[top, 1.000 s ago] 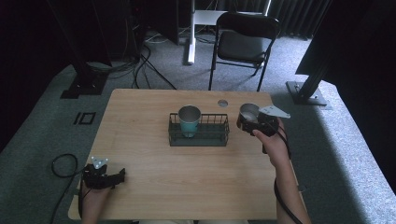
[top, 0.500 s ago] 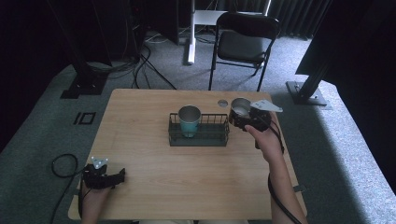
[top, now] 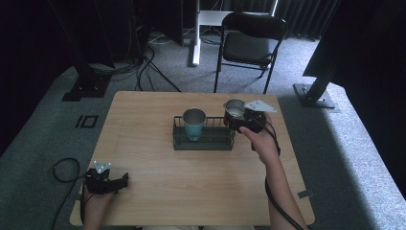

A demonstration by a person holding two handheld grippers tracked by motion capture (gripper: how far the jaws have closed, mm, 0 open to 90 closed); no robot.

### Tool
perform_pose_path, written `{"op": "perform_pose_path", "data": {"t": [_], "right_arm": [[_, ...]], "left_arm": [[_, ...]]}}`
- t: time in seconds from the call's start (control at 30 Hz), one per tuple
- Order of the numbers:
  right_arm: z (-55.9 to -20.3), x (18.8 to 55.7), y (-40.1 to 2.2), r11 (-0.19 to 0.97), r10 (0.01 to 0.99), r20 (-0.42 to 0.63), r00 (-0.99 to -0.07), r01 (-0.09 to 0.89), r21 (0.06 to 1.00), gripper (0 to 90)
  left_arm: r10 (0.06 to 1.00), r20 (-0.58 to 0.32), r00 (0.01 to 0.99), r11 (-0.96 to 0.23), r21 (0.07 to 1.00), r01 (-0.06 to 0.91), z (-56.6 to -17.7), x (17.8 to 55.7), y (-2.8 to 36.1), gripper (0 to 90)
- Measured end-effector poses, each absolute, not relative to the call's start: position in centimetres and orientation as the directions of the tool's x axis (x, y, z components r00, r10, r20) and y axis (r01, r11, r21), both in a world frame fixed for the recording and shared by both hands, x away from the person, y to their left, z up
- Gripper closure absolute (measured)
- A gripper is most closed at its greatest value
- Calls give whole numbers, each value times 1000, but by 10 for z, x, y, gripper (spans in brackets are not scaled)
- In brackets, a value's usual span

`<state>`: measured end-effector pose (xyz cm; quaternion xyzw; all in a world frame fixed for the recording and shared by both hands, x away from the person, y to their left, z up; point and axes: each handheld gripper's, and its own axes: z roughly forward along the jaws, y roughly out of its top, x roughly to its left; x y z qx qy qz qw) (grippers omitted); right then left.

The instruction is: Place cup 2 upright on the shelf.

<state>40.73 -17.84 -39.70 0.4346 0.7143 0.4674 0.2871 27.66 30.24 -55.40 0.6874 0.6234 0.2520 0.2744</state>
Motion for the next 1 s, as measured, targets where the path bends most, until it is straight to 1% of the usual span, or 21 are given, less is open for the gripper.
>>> {"op": "perform_pose_path", "data": {"t": [0.6, 1.0], "right_arm": [[-413, 415, -150, 202, 869, 9, -495, 371, 906, 181], [-431, 419, -143, 205, 867, 23, -498, 397, 895, 181]], "left_arm": [[995, 4, 95, -71, 692, 718, -554, 277, 302, 18], [995, 4, 95, -71, 692, 718, -554, 277, 302, 18]]}}
